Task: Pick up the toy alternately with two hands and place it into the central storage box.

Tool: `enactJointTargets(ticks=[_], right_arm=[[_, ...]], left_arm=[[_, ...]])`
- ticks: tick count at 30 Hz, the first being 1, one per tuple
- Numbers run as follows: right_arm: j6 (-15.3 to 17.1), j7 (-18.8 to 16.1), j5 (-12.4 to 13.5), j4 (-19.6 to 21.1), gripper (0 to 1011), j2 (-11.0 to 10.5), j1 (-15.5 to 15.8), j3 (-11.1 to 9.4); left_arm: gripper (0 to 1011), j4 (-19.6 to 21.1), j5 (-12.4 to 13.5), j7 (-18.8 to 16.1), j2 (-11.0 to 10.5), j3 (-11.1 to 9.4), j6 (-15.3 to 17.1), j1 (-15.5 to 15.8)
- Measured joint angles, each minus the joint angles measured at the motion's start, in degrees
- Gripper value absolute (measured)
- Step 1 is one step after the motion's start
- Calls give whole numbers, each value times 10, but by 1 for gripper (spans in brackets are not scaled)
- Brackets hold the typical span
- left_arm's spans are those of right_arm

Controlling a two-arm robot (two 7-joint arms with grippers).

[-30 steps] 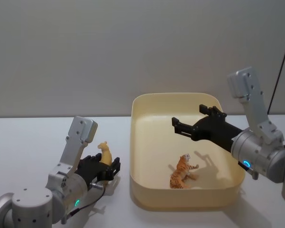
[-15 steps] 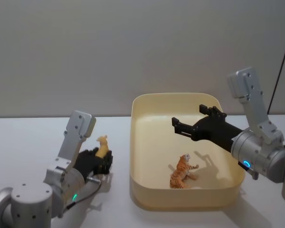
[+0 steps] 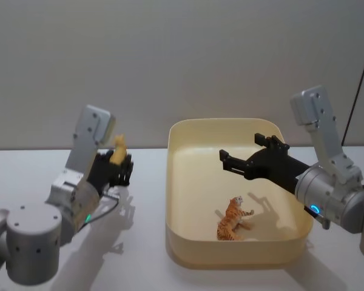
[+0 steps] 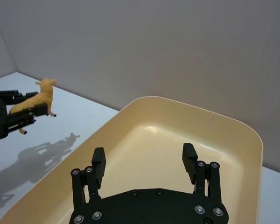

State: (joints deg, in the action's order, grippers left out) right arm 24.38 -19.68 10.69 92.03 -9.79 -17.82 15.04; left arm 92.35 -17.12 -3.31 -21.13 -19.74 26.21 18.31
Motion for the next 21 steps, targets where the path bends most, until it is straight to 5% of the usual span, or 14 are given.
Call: enactJointTargets(ticks=[21], right_arm=[[0,0,0,0,1001,0,0,0]], left_arm=[[353,-56,21,138,31,3,-61,76]])
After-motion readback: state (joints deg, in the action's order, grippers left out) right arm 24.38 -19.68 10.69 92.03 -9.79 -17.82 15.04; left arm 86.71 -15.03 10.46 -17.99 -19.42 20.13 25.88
